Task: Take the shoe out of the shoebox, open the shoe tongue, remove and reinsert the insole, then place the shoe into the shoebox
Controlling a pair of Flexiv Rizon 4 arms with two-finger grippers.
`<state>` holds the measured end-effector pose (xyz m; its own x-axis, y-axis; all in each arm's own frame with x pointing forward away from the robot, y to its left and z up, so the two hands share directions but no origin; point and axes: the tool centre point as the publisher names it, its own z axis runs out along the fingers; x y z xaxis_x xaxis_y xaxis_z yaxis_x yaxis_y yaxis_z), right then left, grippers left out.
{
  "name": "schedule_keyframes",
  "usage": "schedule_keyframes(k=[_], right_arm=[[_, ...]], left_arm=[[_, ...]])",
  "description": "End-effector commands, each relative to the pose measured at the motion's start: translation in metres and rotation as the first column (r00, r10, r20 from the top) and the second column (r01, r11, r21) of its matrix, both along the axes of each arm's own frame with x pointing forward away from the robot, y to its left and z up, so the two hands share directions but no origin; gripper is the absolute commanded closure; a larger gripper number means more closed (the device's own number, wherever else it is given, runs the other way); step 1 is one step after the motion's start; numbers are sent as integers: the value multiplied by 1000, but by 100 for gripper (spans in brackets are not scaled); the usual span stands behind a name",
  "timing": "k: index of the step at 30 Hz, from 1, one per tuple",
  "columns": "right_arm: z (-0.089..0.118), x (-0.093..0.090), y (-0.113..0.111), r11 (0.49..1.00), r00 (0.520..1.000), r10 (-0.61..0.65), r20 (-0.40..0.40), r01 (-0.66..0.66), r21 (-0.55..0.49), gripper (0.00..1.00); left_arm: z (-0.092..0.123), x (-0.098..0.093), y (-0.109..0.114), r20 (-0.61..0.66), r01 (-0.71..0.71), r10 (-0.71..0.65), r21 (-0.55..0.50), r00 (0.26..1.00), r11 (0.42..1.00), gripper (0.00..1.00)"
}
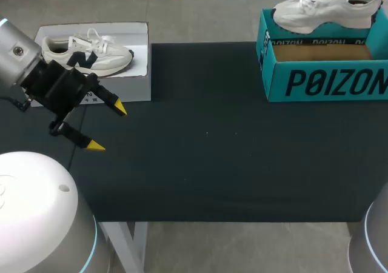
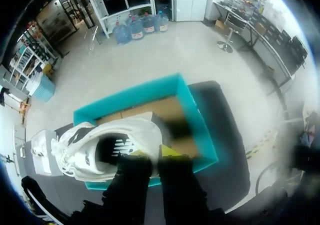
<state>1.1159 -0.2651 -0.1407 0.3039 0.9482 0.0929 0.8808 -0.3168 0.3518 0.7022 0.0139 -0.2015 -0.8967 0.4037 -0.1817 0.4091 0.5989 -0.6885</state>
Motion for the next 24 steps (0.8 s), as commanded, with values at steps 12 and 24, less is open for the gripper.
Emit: schedule_keyframes(k=[12,24], right_arm=[[-60,53,-35,997,996,-72,-60,73,4,100],[-101,83,-50,997,992,-73,-98,76,26,100]], left_arm=[[0,0,0,0,1,-1,3,1000,1000,0],[0,0,0,0,1,-1,3,1000,1000,0]])
